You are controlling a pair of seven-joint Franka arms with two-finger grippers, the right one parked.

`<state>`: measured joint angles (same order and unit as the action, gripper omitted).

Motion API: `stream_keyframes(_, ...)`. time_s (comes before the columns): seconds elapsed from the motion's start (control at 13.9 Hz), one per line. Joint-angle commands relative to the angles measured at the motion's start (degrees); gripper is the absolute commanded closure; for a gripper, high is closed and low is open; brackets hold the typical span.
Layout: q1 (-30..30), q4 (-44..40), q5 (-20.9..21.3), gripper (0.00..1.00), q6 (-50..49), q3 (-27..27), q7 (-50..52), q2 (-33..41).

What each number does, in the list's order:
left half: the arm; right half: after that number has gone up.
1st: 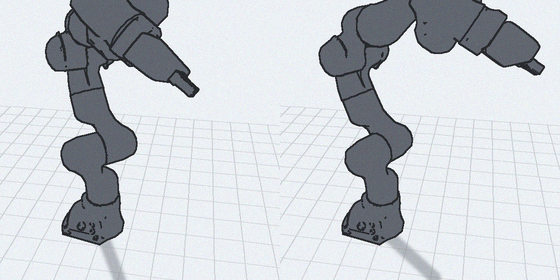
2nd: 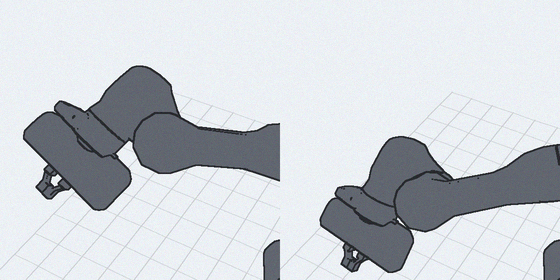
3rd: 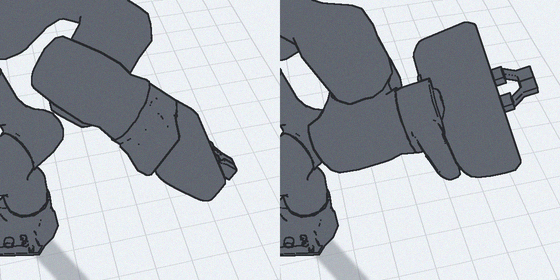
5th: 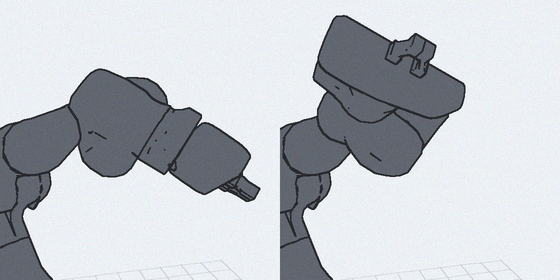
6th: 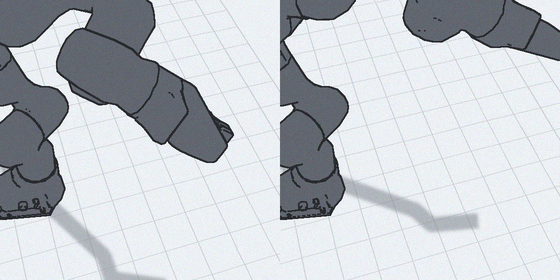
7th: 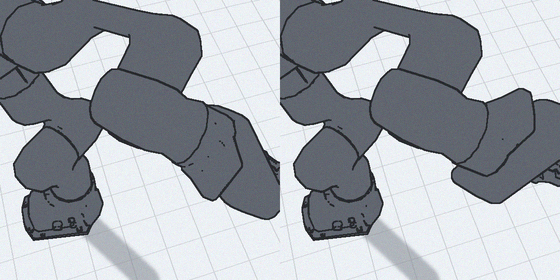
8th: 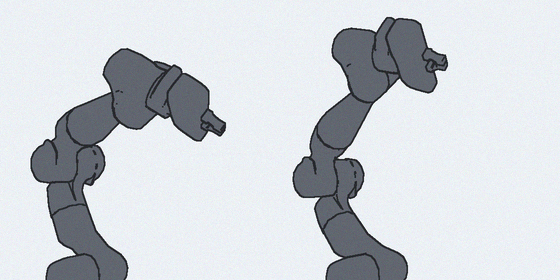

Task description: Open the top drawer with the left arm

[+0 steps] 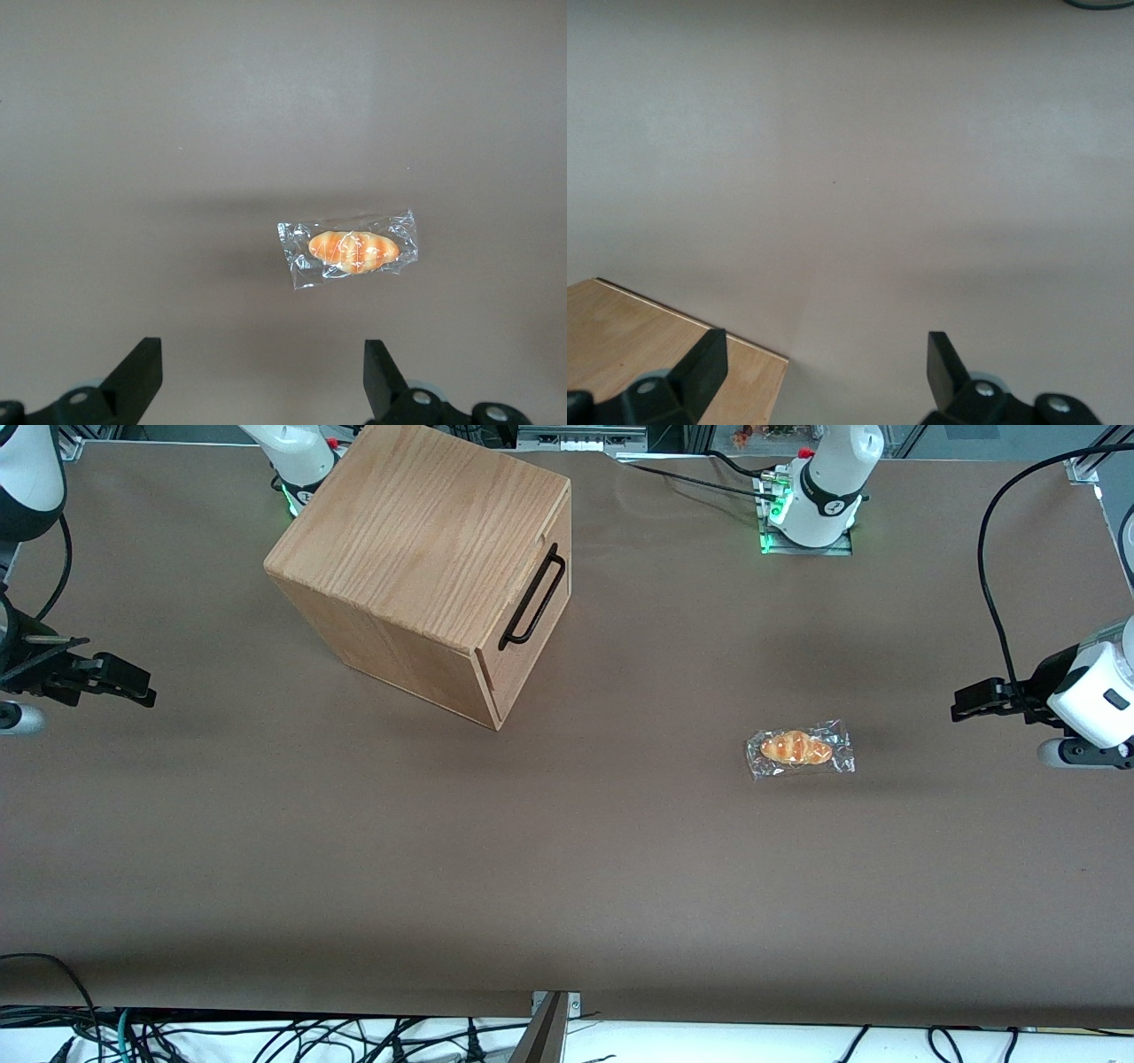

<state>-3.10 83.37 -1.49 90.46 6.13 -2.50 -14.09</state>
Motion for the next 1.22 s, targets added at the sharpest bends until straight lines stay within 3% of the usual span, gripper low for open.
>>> stream_keyframes(0.0,0.38,-0.84,0.52,0.0,-1.16,0.02,-0.67,-0.32)
stream_keyframes(1.15,-0.5,-0.76,-0.09,0.0,-1.51,-0.59,-0.49,-0.5)
